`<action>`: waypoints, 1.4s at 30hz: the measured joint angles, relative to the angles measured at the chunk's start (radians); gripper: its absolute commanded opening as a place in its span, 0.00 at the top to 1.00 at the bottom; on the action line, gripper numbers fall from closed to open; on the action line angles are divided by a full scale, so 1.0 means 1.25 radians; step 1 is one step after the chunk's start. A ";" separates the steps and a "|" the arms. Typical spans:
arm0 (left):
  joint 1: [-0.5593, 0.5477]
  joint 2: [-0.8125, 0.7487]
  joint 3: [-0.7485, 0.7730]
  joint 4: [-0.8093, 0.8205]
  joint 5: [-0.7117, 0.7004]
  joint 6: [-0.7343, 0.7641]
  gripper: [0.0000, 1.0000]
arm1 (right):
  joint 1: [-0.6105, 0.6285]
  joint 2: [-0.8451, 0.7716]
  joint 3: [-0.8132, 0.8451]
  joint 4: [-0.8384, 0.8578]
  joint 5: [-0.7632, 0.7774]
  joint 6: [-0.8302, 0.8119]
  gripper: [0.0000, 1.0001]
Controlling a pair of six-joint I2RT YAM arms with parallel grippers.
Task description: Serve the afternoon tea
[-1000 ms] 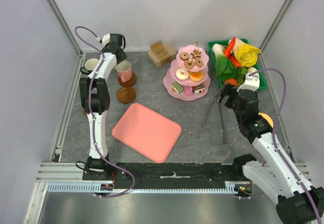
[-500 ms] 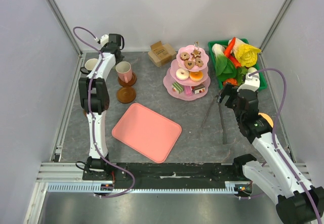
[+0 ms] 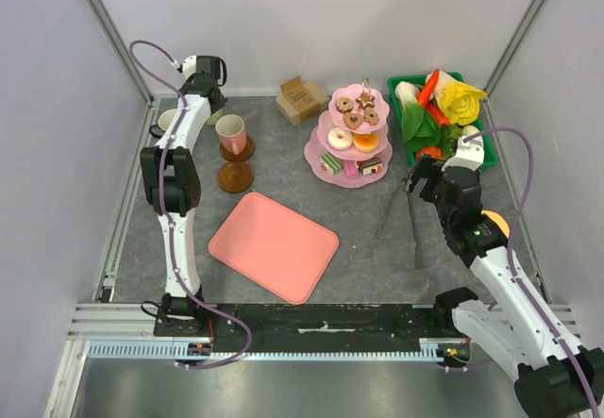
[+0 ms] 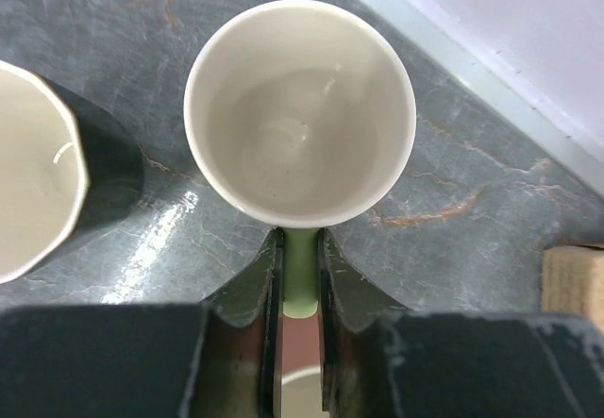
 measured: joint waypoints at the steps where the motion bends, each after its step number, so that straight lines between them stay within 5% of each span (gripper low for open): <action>1: 0.000 -0.009 0.000 0.000 0.000 0.004 0.98 | 0.000 0.000 0.000 0.000 0.000 0.000 0.02; 11: -0.020 -0.262 -0.071 0.020 -0.020 0.068 0.98 | 0.000 -0.009 0.000 0.000 -0.007 0.000 0.02; 24: -0.099 -0.952 -0.798 0.086 0.046 0.085 0.98 | 0.000 -0.065 0.000 0.003 -0.064 0.004 0.02; 31: -0.110 -0.963 -1.028 0.168 0.127 0.087 0.98 | 0.000 -0.065 0.000 0.003 -0.082 0.006 0.02; 42: -0.114 -0.813 -1.060 0.409 0.135 0.118 0.98 | 0.000 -0.067 -0.005 0.003 -0.081 0.006 0.02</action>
